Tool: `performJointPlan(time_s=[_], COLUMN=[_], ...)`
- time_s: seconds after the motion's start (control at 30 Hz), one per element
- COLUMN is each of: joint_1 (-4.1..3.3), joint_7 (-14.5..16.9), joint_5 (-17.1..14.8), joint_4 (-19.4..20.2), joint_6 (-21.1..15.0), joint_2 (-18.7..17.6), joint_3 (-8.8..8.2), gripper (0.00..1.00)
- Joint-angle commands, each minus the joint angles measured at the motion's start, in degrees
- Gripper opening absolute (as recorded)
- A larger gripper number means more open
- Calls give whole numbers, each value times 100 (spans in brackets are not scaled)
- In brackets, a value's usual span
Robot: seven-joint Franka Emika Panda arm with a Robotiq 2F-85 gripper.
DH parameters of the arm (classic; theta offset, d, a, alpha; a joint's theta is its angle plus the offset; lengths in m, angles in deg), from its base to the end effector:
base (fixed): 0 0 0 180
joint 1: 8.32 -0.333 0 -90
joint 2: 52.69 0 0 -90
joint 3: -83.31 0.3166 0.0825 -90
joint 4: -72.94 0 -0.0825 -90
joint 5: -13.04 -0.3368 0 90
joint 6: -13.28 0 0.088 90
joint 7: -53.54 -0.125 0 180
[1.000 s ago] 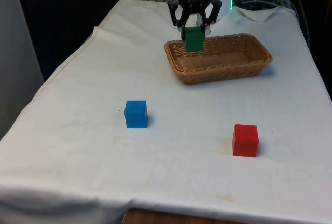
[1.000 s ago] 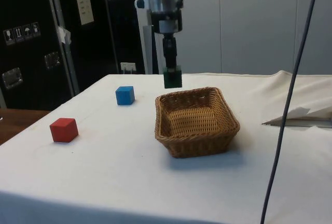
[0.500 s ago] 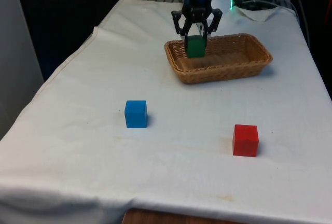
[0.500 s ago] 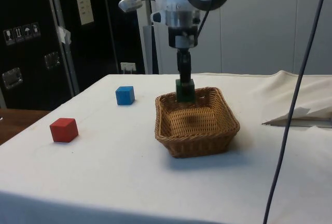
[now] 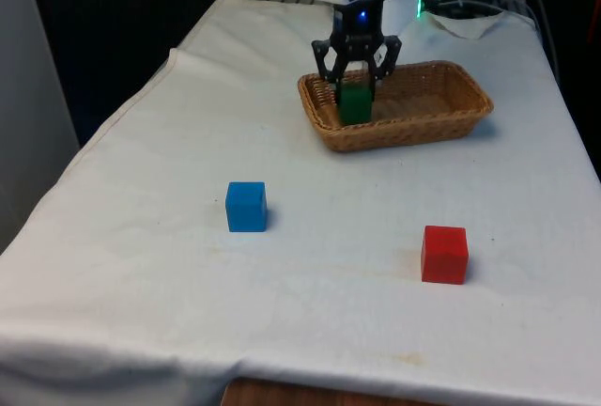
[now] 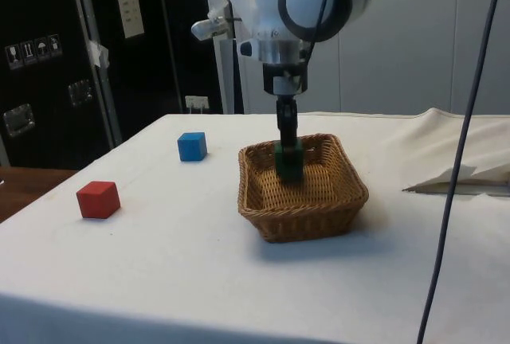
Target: Pick up exactly two blocks and place them into the basket.
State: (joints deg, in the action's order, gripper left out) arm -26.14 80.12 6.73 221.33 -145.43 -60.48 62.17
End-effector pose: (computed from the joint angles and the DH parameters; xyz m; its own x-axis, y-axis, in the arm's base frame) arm 0.4291 -0.0320 0.2438 0.9514 0.3043 0.0484 0.3032 -0.9525 0.0280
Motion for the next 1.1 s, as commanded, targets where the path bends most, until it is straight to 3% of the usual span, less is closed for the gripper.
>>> performJointPlan(time_s=[0.0, 0.2, 0.23, 0.27, 0.3, 0.5, 0.53, 0.57, 0.67, 0.83, 0.87, 0.9, 1.07], joint_1=[23, 23, 23, 0, 23, 23, -11, 0, -40, -40, -17, -40, -29], joint_7=[126, 178, 189, 86, 189, 183, 74, 80, -80, -350, -172, -401, -728], joint_5=[-178, -246, -258, -109, -264, -252, -160, -115, -57, 97, -80, 132, 321], joint_4=[6, -6, -11, -17, -11, -11, -29, -29, -57, -120, -69, -132, -223], joint_6=[-6, -11, -11, 0, -11, -11, 40, 0, 92, 252, 235, 286, 470], joint_2=[29, -17, -23, -57, -23, -29, 40, -57, 138, 367, 418, 418, 653], joint_3=[69, 80, 80, 17, 86, 80, 46, 23, 34, 115, 149, 138, 258], gripper=[16, 79, 97, 100, 100, 100, 100, 100, 100, 100, 100, 100, 100])
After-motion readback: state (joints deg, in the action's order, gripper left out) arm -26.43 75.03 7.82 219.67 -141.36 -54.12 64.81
